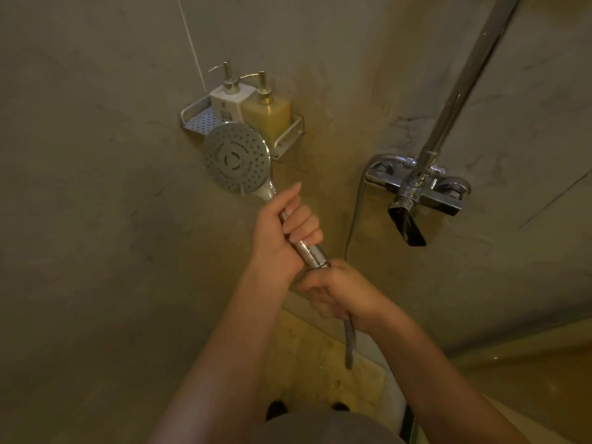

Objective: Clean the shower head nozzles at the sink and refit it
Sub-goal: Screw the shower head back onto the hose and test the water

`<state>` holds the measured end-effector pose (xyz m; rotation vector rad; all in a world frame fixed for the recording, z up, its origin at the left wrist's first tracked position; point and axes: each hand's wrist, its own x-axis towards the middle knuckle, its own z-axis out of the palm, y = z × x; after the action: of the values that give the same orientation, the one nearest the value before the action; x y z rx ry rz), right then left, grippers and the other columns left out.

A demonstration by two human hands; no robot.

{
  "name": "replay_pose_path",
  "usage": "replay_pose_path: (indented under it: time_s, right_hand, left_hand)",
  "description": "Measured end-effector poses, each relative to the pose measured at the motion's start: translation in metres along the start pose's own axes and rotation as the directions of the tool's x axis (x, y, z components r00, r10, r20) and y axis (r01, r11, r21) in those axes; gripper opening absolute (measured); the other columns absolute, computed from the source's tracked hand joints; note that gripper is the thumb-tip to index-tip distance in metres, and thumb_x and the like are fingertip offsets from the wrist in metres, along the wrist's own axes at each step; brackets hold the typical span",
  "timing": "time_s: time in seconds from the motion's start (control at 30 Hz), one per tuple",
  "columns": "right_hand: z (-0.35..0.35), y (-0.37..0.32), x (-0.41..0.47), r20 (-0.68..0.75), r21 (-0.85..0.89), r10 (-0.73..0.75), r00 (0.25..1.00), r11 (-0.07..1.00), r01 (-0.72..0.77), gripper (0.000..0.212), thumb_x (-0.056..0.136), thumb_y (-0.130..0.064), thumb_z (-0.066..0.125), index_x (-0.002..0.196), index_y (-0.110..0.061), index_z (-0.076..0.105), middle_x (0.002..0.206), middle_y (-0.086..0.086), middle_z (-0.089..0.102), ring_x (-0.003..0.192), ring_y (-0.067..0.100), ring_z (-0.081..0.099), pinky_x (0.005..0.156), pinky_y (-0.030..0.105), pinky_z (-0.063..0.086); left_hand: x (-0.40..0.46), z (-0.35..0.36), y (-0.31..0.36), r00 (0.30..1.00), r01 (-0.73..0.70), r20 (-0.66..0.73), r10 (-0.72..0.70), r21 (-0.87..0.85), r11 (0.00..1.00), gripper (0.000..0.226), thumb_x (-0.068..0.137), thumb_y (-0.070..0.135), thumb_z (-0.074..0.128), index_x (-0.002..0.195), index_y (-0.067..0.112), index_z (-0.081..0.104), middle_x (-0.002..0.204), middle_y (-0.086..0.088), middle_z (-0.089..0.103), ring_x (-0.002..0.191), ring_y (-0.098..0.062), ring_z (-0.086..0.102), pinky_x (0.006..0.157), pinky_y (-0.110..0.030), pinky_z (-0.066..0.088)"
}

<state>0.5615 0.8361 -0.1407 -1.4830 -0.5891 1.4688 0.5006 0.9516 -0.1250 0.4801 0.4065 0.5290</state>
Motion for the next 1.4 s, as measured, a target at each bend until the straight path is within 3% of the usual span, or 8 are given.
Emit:
replay_pose_path:
  time_s: [0.3,0.47,0.6,0.77,0.9,1.17,1.3,1.4]
  right_hand:
    - [0.006,0.009,-0.005,0.676,0.346,-0.024,0.737,0.893,-0.288,0.047,0.084,-0.016,0.064,0.046,-0.019,0.035,0.037,-0.008,0.035,0.027,0.001,0.027,0.028,0.016,0.015]
    - [0.016,-0.001,-0.01,0.031,0.028,-0.104,0.994,0.994,0.103,0.045,0.077,-0.01,0.066,0.049,-0.02,0.033,0.043,0.0,0.027,0.034,0.012,0.021,0.038,0.024,0.014]
    - [0.008,0.004,0.001,-0.377,-0.488,-0.364,0.852,0.86,0.151,0.039,0.08,-0.01,0.06,0.052,-0.018,0.035,0.048,-0.004,0.038,0.045,0.013,0.037,0.047,0.03,0.027]
    - [-0.005,0.013,0.005,-0.37,-0.884,-0.566,0.737,0.459,-0.091,0.016,0.085,-0.025,0.057,0.079,-0.011,0.061,0.081,0.017,0.067,0.076,0.042,0.061,0.058,0.034,0.034]
    - [-0.005,0.013,0.008,-0.303,-0.838,-0.54,0.785,0.544,0.051,0.018,0.081,-0.021,0.058,0.066,-0.013,0.053,0.07,0.016,0.063,0.066,0.039,0.059,0.053,0.036,0.036]
    - [-0.014,-0.02,-0.004,0.102,-0.354,-0.102,0.989,0.926,0.132,0.052,0.084,-0.014,0.07,0.048,-0.024,0.033,0.044,-0.003,0.031,0.04,0.012,0.025,0.045,0.029,0.016]
    - [-0.007,-0.016,-0.008,0.423,-0.047,0.07,0.903,0.997,-0.056,0.05,0.087,-0.014,0.062,0.047,-0.021,0.033,0.038,-0.006,0.027,0.029,0.005,0.021,0.036,0.016,0.008]
    - [0.001,-0.013,-0.01,0.485,0.078,0.064,0.872,0.99,-0.116,0.047,0.086,-0.015,0.06,0.049,-0.021,0.032,0.038,-0.007,0.026,0.029,0.003,0.02,0.032,0.014,0.01]
  left_hand:
    - [-0.008,-0.003,0.0,0.805,0.145,0.594,-0.001,-0.195,0.97,0.034,0.092,0.023,0.068,0.116,0.002,0.053,0.04,0.007,0.037,0.032,-0.007,0.033,0.037,-0.021,0.031]
    - [-0.006,0.003,-0.002,0.982,-0.005,0.191,0.01,-0.03,1.0,0.051,0.081,0.055,0.068,0.102,0.009,0.065,0.064,-0.002,0.057,0.058,-0.014,0.056,0.052,-0.026,0.048]
    - [-0.008,0.005,0.001,0.955,-0.177,-0.173,0.239,0.312,0.933,0.051,0.076,0.046,0.083,0.11,0.015,0.062,0.081,-0.001,0.068,0.073,-0.015,0.069,0.066,-0.028,0.056]
    - [-0.013,0.015,-0.012,0.862,-0.21,-0.376,0.339,0.344,0.915,0.032,0.085,0.018,0.081,0.105,0.011,0.058,0.069,0.003,0.055,0.055,-0.011,0.06,0.059,-0.028,0.055]
    - [-0.011,0.017,-0.012,0.847,-0.24,-0.432,0.309,0.207,0.948,0.029,0.088,0.012,0.075,0.08,0.018,0.048,0.054,0.005,0.037,0.041,-0.009,0.039,0.045,-0.024,0.042]
    - [-0.017,0.01,0.013,0.953,-0.181,0.251,0.168,0.027,0.983,0.041,0.088,0.006,0.058,0.053,0.023,0.043,0.037,0.007,0.023,0.028,-0.011,0.022,0.034,-0.022,0.024]
    - [-0.016,0.004,0.021,0.809,0.0,0.584,0.067,-0.114,0.994,0.025,0.091,0.006,0.056,0.073,0.017,0.042,0.039,0.005,0.027,0.029,-0.012,0.023,0.038,-0.023,0.024]
    - [-0.016,0.011,0.026,0.859,0.002,0.511,0.021,-0.043,0.999,0.019,0.086,0.006,0.062,0.081,0.011,0.045,0.04,0.005,0.032,0.029,-0.011,0.028,0.038,-0.021,0.03]
